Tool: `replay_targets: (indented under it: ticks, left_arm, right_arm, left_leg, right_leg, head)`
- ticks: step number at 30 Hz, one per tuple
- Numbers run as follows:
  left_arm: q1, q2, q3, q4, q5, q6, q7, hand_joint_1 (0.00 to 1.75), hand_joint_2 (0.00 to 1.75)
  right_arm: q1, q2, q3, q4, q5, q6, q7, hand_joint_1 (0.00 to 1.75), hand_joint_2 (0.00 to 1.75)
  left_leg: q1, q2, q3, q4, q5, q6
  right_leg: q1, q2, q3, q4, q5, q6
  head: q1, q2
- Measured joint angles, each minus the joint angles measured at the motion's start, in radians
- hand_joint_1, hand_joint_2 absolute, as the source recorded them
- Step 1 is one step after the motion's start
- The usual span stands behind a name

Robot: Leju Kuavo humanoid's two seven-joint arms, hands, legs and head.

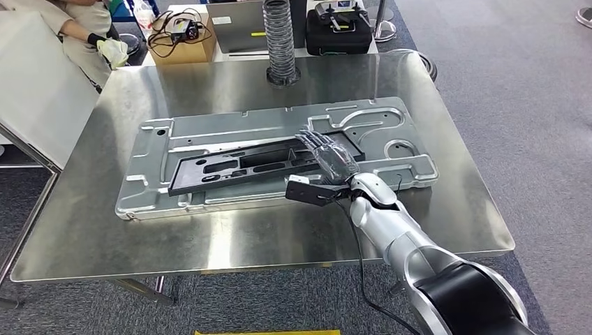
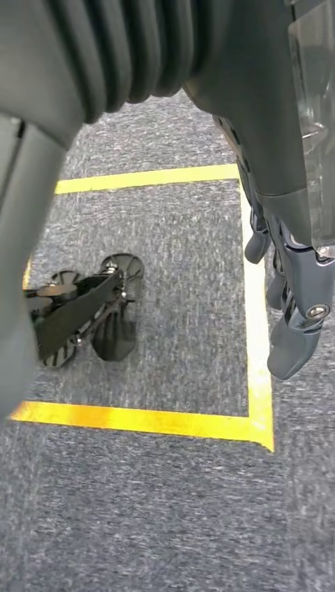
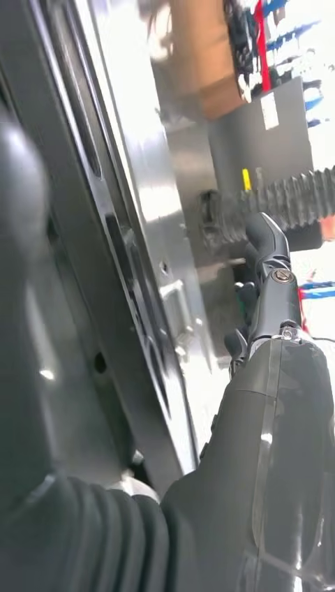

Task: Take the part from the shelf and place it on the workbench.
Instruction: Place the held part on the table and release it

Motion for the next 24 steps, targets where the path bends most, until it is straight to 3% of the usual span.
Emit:
replay_targets:
  ticks: [1,2,3,5,7,10,12,14,15,16,17,20,21,24]
  left_arm:
    - [0.000,0.000,0.000,0.000,0.001,-0.001,0.000,0.00,0.00]
    - [0.000,0.000,0.000,0.000,0.004,-0.002,0.000,0.00,0.00]
    - [-0.001,0.000,0.000,0.000,0.008,-0.002,-0.002,0.00,0.00]
    - [-0.002,0.000,0.002,0.000,0.020,-0.003,-0.013,0.00,0.00]
    - [-0.001,0.000,0.007,0.000,0.038,-0.004,-0.033,0.00,0.00]
    - [0.004,-0.003,0.017,0.000,0.058,-0.005,-0.054,0.00,0.00]
    - [0.005,-0.005,0.023,0.000,0.065,-0.005,-0.059,0.00,0.00]
    - [0.004,-0.006,0.031,0.000,0.073,-0.003,-0.060,0.00,0.00]
    - [0.004,-0.007,0.035,0.000,0.079,-0.002,-0.060,0.00,0.00]
    - [0.005,-0.008,0.040,0.000,0.086,-0.001,-0.060,0.00,0.00]
    - [0.006,-0.011,0.046,0.000,0.092,-0.001,-0.060,0.00,0.00]
    - [0.013,-0.022,0.059,0.000,0.103,-0.001,-0.061,0.00,0.00]
    - [0.015,-0.025,0.062,0.000,0.104,0.000,-0.061,0.00,0.00]
    - [0.018,-0.027,0.068,0.000,0.104,0.001,-0.061,0.00,0.00]
  right_arm:
    - [0.008,0.001,-0.009,-0.015,-0.060,0.025,-0.027,0.00,0.00]
    - [0.020,0.001,-0.019,-0.047,-0.151,0.060,-0.052,0.00,0.00]
    - [0.036,0.001,-0.026,-0.097,-0.266,0.103,-0.070,0.00,0.00]
    - [0.078,0.000,-0.033,-0.250,-0.549,0.200,-0.085,0.00,0.00]
    - [0.136,-0.004,-0.048,-0.459,-0.794,0.266,-0.072,0.00,0.00]
    - [0.223,-0.015,-0.087,-0.791,-0.954,0.275,-0.015,0.00,0.00]
    - [0.259,-0.026,-0.110,-0.953,-0.973,0.262,0.000,0.00,0.00]
    - [0.303,-0.035,-0.129,-1.070,-0.968,0.220,-0.016,0.00,0.00]
    - [0.333,-0.042,-0.141,-1.128,-0.957,0.173,-0.031,0.00,0.00]
    - [0.368,-0.050,-0.157,-1.191,-0.941,0.113,-0.042,0.00,0.00]
    - [0.408,-0.062,-0.179,-1.258,-0.924,0.048,-0.047,0.00,0.00]
    - [0.535,-0.110,-0.271,-1.427,-0.897,-0.068,-0.061,0.00,0.00]
    - [0.576,-0.123,-0.303,-1.463,-0.889,-0.085,-0.070,0.00,0.00]
    - [0.705,-0.143,-0.401,-1.531,-0.866,-0.110,-0.082,0.00,0.00]
  left_leg:
    - [0.000,0.000,0.005,-0.011,0.017,0.001]
    - [0.000,0.000,0.029,-0.060,0.048,0.003]
    - [0.000,0.000,0.063,-0.133,0.084,0.006]
    - [-0.004,0.000,0.121,-0.248,0.123,0.015]
    - [-0.009,-0.003,0.134,-0.276,0.123,0.024]
    - [-0.003,-0.005,0.136,-0.284,0.127,0.042]
    - [0.000,-0.004,0.137,-0.289,0.130,0.052]
    - [-0.001,-0.002,0.137,-0.288,0.130,0.056]
    - [-0.001,-0.002,0.137,-0.287,0.131,0.057]
    - [-0.001,-0.003,0.137,-0.285,0.131,0.057]
    - [-0.001,-0.005,0.137,-0.283,0.131,0.057]
    - [-0.003,-0.012,0.137,-0.280,0.130,0.053]
    - [-0.004,-0.013,0.137,-0.281,0.130,0.049]
    - [-0.007,-0.012,0.139,-0.282,0.130,0.035]
  right_leg:
    - [0.000,0.000,0.001,0.001,-0.001,0.000]
    - [0.000,0.001,0.002,0.003,-0.002,0.001]
    - [0.000,0.002,0.003,0.005,-0.004,0.002]
    - [0.004,0.004,0.001,0.011,-0.008,0.010]
    - [0.006,0.004,-0.002,0.013,-0.009,0.020]
    - [0.005,0.001,-0.007,0.031,-0.029,0.036]
    - [0.002,0.001,-0.047,0.122,-0.084,0.046]
    - [-0.001,0.001,-0.109,0.255,-0.143,0.052]
    - [-0.003,0.001,-0.125,0.293,-0.152,0.054]
    - [-0.004,0.001,-0.123,0.292,-0.143,0.054]
    - [-0.005,0.000,-0.098,0.247,-0.117,0.053]
    - [0.000,-0.003,0.008,0.044,-0.037,0.043]
    - [0.003,-0.003,0.023,0.013,-0.027,0.038]
    - [0.003,-0.001,0.025,0.000,-0.018,0.027]
  head:
    - [0.000,0.000]
    - [0.000,0.000]
    - [0.000,0.000]
    - [-0.001,0.000]
    - [-0.002,0.000]
    - [-0.001,0.000]
    - [0.000,0.000]
    - [0.000,0.000]
    - [0.001,0.000]
    - [0.001,0.000]
    - [0.001,0.000]
    - [0.001,0.000]
    - [0.002,0.000]
    - [0.004,0.000]
